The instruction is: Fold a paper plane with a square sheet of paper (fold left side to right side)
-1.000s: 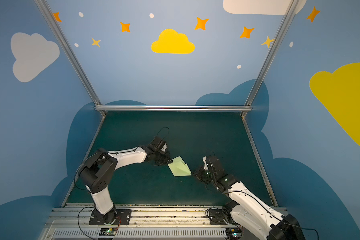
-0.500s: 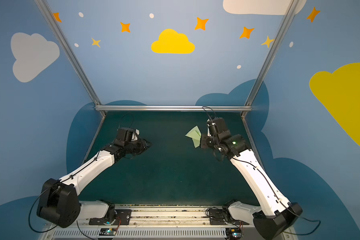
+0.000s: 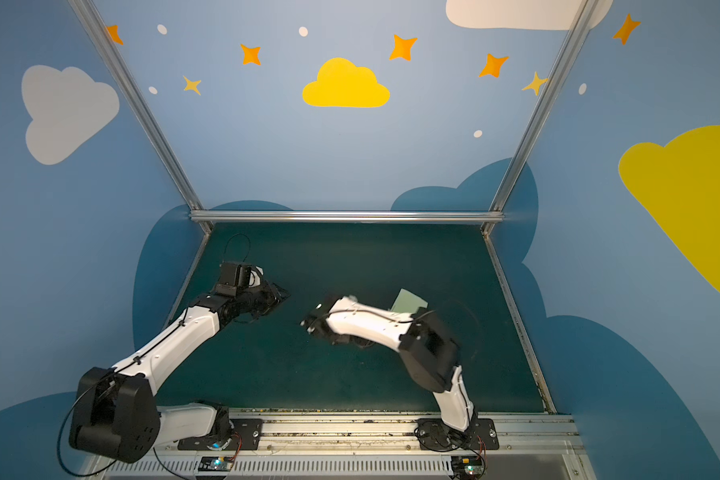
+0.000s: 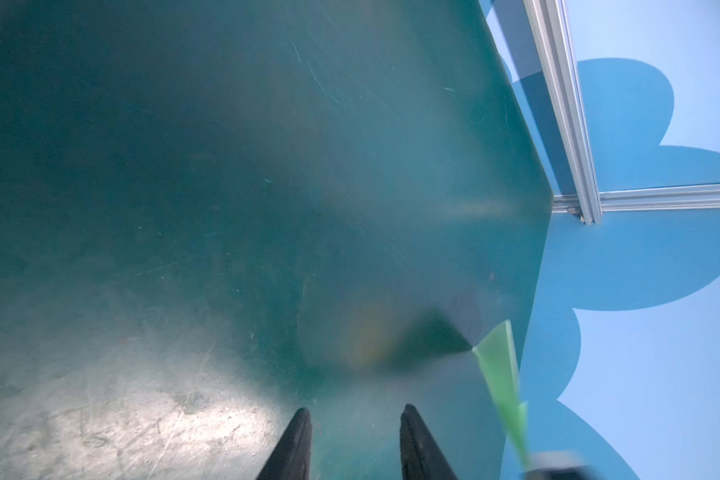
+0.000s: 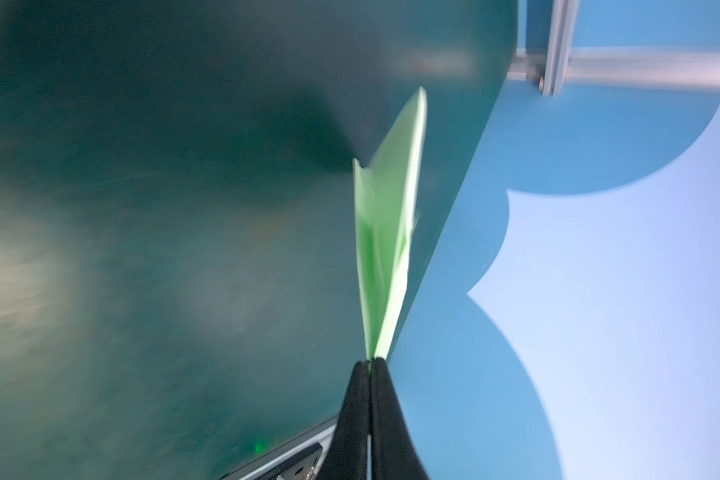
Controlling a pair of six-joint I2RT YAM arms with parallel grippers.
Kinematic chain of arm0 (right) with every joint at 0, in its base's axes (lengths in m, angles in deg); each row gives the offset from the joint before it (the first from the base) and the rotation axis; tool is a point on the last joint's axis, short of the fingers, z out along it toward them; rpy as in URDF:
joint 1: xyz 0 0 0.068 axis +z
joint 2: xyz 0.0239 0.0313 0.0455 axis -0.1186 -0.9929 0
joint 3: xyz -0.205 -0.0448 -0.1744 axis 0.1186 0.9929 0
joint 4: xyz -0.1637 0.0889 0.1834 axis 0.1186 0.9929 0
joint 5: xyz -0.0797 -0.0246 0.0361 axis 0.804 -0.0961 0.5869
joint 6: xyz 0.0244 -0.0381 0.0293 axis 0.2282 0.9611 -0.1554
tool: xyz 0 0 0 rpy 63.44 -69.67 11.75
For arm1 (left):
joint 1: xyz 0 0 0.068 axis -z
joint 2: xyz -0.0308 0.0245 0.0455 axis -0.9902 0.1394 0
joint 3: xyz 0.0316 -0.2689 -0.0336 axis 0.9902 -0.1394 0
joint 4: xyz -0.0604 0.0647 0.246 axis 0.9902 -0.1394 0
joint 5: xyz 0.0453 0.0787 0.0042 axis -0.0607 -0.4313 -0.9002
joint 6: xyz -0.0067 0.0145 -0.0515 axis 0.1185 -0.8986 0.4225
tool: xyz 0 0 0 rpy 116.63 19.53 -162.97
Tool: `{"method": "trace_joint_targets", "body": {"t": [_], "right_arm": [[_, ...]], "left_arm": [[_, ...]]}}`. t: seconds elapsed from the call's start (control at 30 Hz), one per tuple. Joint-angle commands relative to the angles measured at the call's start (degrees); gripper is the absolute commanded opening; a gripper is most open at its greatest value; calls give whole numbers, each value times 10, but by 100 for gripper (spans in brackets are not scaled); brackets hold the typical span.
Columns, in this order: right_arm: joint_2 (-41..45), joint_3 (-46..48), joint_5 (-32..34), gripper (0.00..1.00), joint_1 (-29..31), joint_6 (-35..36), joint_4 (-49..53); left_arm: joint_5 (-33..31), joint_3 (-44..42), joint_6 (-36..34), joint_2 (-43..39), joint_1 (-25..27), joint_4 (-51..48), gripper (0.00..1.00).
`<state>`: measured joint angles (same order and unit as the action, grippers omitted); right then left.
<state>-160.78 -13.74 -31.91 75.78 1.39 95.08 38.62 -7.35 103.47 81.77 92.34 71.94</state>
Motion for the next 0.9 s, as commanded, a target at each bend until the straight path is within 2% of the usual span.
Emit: {"method": "trace_joint_targets", "body": {"t": [0.0,0.1,0.23,0.37,0.47,0.63,0.77,0.87], "right_arm": [[-57,-64,-55,34,70,-44,16],[-57,-112,-121,52,93,-23,-27],[47,-60,-208,55,50,11,-117],[193,63,-316,55,-47,29,-225],[291,167,-401,55,-139,28,-301],[416,325,-527,55,-288,12,-406],[498,450,-635,56,-396,-29,-502],[548,530,-691,57,-443,-69,-565]], "left_arm": [[15,-3,-11,-7,-12,-17,37],[31,-1,-17,-2,-21,-22,37],[79,-1,-44,12,-21,-19,37],[108,-14,-44,17,5,-3,36],[116,-24,-41,15,59,14,30],[107,-22,-27,43,187,59,17],[97,18,-24,114,284,80,9],[94,62,-38,174,329,74,6]]}}
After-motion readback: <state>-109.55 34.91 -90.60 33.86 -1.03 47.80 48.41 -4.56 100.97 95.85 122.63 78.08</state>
